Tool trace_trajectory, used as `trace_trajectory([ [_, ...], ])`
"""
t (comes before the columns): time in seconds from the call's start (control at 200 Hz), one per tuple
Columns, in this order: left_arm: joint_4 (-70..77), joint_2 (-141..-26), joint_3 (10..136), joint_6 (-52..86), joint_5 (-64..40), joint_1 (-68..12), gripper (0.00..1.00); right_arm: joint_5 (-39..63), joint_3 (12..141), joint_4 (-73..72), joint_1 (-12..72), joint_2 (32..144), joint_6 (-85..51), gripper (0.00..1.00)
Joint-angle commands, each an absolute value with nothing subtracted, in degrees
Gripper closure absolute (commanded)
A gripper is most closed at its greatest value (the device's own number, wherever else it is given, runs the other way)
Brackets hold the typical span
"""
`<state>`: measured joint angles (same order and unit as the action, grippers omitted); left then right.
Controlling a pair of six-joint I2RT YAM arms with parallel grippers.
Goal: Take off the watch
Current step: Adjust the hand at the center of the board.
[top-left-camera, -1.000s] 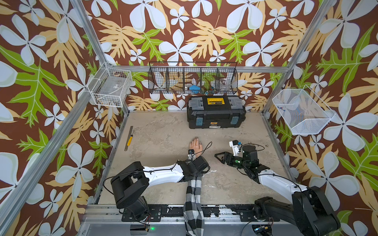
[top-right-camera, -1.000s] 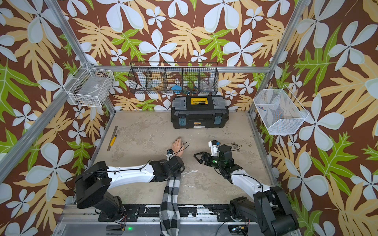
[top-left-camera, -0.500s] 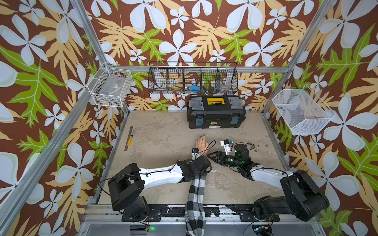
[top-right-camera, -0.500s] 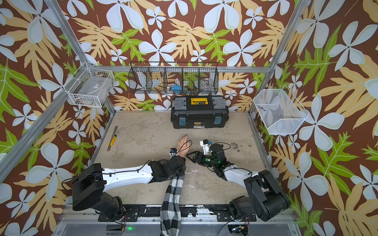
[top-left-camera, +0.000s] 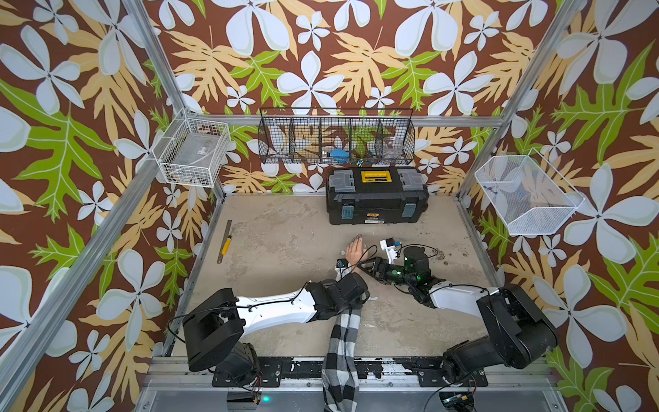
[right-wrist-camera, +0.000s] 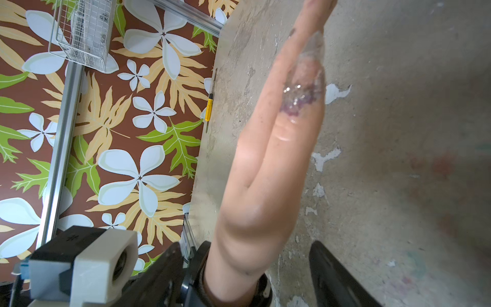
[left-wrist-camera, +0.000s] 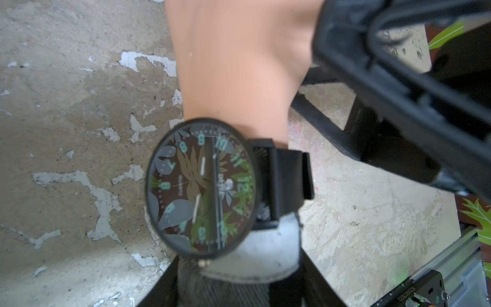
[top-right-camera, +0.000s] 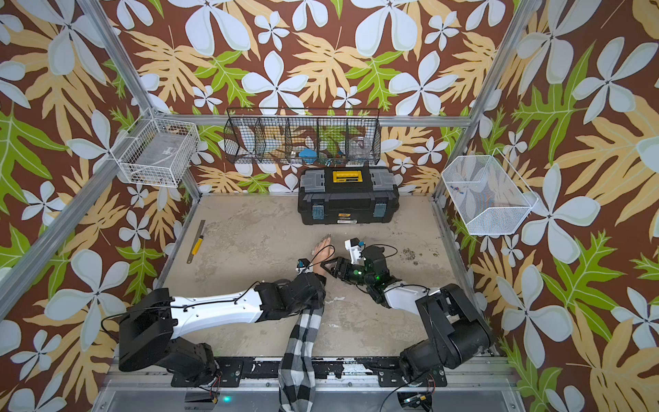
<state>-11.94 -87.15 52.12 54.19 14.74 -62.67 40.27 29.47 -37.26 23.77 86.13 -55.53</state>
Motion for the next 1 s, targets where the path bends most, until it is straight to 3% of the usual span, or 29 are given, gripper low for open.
trace_trajectory([
  [0.0,-8.62,-87.19,52.89,54.13,15.16,-62.86,0.84,40.60,30.10,-40.79,24.30,87.06,-57.04,0.28],
  [0.155,-8.52,-87.54,53.17,54.01,15.13,-63.12,0.84,40.56,30.96,-41.10,24.84,87.79,-57.30,0.34],
  [0.555,-7.82,-87.63,53.35,53.79,14.66,-63.34,0.82,40.95,31.47,-41.46,24.79,88.86,-57.24,0.73],
  [0.686,-7.59,-87.12,53.20,53.58,14.56,-63.28,0.66,39.96,31.30,-40.50,24.81,88.59,-56.75,0.81],
  [0.846,-7.38,-84.58,51.38,54.55,15.65,-63.28,0.43,36.84,30.76,-37.21,24.79,86.68,-55.28,0.82],
  [0.996,-7.05,-80.09,48.21,55.98,17.83,-63.29,0.28,32.21,31.07,-31.57,24.80,83.75,-52.65,0.82],
])
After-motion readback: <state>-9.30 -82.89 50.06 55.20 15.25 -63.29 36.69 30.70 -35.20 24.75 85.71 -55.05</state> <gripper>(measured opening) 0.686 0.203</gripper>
